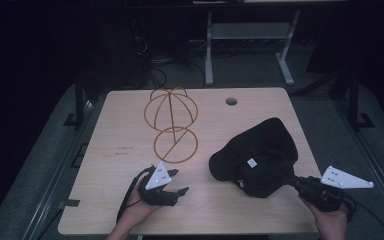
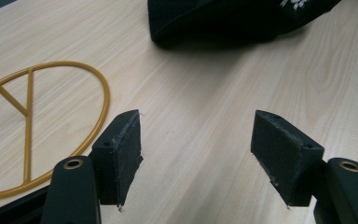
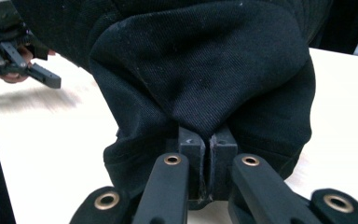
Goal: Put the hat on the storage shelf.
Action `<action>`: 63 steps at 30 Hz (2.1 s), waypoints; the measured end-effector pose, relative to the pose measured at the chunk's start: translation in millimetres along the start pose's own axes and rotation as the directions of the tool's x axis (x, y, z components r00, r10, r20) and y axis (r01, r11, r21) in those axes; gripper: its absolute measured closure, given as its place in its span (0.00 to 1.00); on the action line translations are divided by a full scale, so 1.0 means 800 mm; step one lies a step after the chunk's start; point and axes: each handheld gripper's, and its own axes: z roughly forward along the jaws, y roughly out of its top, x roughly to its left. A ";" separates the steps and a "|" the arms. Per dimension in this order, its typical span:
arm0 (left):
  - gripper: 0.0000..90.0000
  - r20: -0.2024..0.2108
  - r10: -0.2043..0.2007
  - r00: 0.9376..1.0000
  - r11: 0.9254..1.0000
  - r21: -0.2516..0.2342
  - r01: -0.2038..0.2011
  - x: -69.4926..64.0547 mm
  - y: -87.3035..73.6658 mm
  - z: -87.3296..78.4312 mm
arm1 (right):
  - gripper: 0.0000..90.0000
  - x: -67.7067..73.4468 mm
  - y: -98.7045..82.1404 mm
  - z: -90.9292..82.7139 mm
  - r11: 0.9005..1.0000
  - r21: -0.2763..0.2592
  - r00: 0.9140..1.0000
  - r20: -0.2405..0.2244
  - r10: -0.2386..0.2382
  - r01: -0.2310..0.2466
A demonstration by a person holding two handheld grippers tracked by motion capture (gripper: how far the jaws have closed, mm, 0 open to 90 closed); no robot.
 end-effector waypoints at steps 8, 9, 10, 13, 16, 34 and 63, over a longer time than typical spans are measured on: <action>0.35 -0.012 -0.009 1.000 1.000 -0.018 0.009 0.002 -0.001 -0.001 | 0.97 -0.006 0.032 -0.004 1.000 -0.026 1.000 0.006 -0.005 0.005; 0.35 -0.013 -0.012 1.000 1.000 -0.020 0.011 0.002 -0.002 -0.001 | 0.97 -0.006 0.038 -0.005 1.000 -0.023 1.000 0.007 -0.009 0.009; 0.35 -0.016 -0.011 1.000 1.000 -0.020 0.010 0.002 -0.002 -0.002 | 0.97 -0.007 0.042 -0.005 1.000 -0.023 1.000 0.004 -0.012 0.012; 0.35 -0.019 -0.008 1.000 1.000 -0.018 0.007 0.003 -0.003 -0.002 | 0.97 -0.008 0.055 -0.005 0.999 -0.018 0.999 0.011 -0.038 0.038; 0.34 -0.020 -0.006 1.000 1.000 -0.010 0.006 0.004 -0.004 -0.001 | 0.97 -0.009 0.068 -0.005 0.999 -0.017 0.999 0.002 -0.047 0.047; 0.34 -0.026 -0.012 1.000 1.000 -0.022 0.011 0.008 -0.006 -0.002 | 0.97 -0.026 0.129 0.013 0.999 -0.021 0.995 -0.085 0.043 -0.045; 0.34 -0.022 -0.025 0.999 0.999 -0.033 0.024 0.012 -0.010 -0.001 | 0.97 -0.022 0.234 0.039 0.999 -0.040 0.989 -0.147 0.022 -0.028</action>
